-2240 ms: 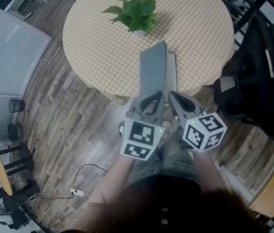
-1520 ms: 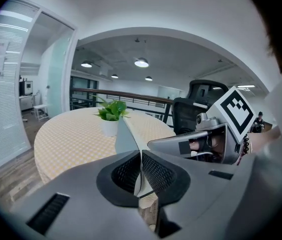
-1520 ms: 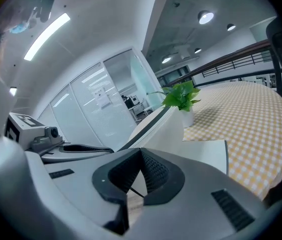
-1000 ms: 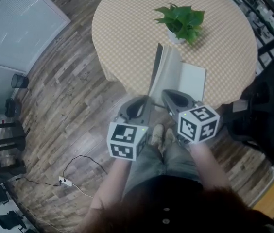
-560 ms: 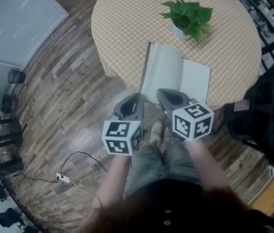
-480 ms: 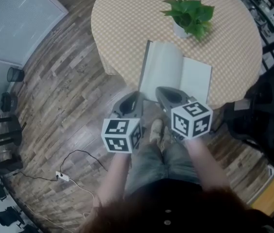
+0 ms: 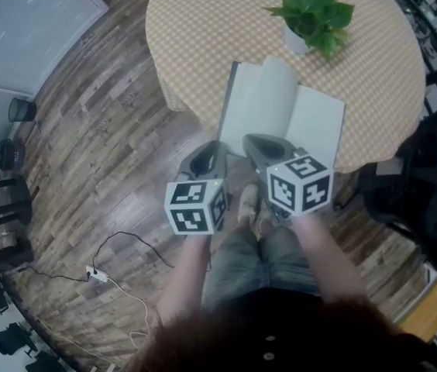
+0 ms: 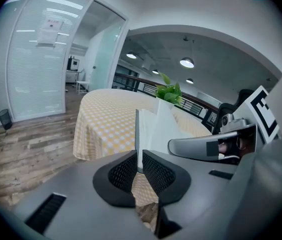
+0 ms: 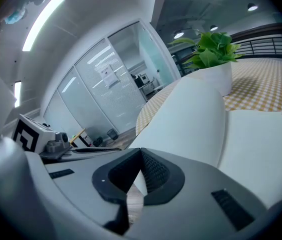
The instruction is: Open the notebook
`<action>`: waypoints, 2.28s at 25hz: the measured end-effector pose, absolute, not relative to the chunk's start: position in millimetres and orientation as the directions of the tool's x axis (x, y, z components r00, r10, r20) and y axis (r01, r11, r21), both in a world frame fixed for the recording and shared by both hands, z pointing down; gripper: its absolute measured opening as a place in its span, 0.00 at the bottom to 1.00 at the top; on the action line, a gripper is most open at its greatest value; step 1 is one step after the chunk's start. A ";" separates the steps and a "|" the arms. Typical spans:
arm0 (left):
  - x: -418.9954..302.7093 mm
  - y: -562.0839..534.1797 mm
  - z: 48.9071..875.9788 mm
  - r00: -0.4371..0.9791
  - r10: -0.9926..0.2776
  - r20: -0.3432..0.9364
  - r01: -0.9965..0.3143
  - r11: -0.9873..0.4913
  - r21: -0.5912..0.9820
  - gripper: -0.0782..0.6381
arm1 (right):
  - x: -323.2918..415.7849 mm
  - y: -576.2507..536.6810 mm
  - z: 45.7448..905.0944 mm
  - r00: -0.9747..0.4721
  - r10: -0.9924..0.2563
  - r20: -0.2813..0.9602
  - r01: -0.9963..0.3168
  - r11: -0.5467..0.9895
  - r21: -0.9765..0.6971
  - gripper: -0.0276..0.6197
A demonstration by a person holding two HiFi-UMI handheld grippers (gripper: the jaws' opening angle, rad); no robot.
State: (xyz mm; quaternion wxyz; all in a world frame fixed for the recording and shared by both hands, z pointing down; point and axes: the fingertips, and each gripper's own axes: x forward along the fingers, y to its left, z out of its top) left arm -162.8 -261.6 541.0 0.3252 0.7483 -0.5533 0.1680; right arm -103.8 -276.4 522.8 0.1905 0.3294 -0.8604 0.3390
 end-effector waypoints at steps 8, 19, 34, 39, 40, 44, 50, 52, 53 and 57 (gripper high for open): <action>-170.9 -262.1 560.7 0.330 -0.685 0.649 -0.935 -0.143 0.325 0.17 | -107.0 -272.1 534.3 -0.707 -0.415 0.573 -0.696 0.555 -0.456 0.06; -183.9 -251.3 552.3 0.288 -0.698 0.655 -0.952 -0.131 0.278 0.22 | -104.5 -270.0 530.3 -0.701 -0.428 0.571 -0.703 0.549 -0.452 0.06; -124.7 -269.8 470.9 0.432 -0.740 0.515 -0.901 -0.326 0.287 0.22 | -63.6 -274.0 472.5 -0.660 -0.556 0.505 -0.750 0.530 -0.397 0.06; -94.6 -275.3 442.3 0.498 -0.726 0.475 -0.867 -0.412 0.280 0.22 | -41.1 -278.2 445.8 -0.643 -0.603 0.473 -0.765 0.525 -0.372 0.06; -87.5 -275.6 437.4 0.513 -0.720 0.467 -0.858 -0.429 0.281 0.22 | -37.5 -278.1 440.9 -0.643 -0.608 0.466 -0.766 0.528 -0.367 0.06; -61.3 -273.7 416.1 0.565 -0.702 0.433 -0.825 -0.493 0.277 0.22 | -23.1 -272.5 424.3 -0.639 -0.626 0.447 -0.769 0.539 -0.344 0.06; -31.1 -267.8 390.3 0.633 -0.675 0.379 -0.774 -0.554 0.307 0.22 | 9.0 -266.5 394.3 -0.610 -0.694 0.383 -0.792 0.515 -0.328 0.06; -21.7 -267.4 384.3 0.655 -0.663 0.363 -0.756 -0.575 0.314 0.22 | 21.3 -267.0 384.8 -0.598 -0.716 0.360 -0.800 0.505 -0.324 0.06; -16.8 -267.3 381.5 0.666 -0.656 0.356 -0.746 -0.587 0.313 0.22 | 27.5 -267.7 380.3 -0.592 -0.726 0.350 -0.804 0.501 -0.320 0.06; 2.2 -261.7 373.4 0.705 -0.628 0.328 -0.709 -0.619 0.337 0.22 | 49.1 -264.9 362.6 -0.567 -0.762 0.313 -0.820 0.485 -0.303 0.06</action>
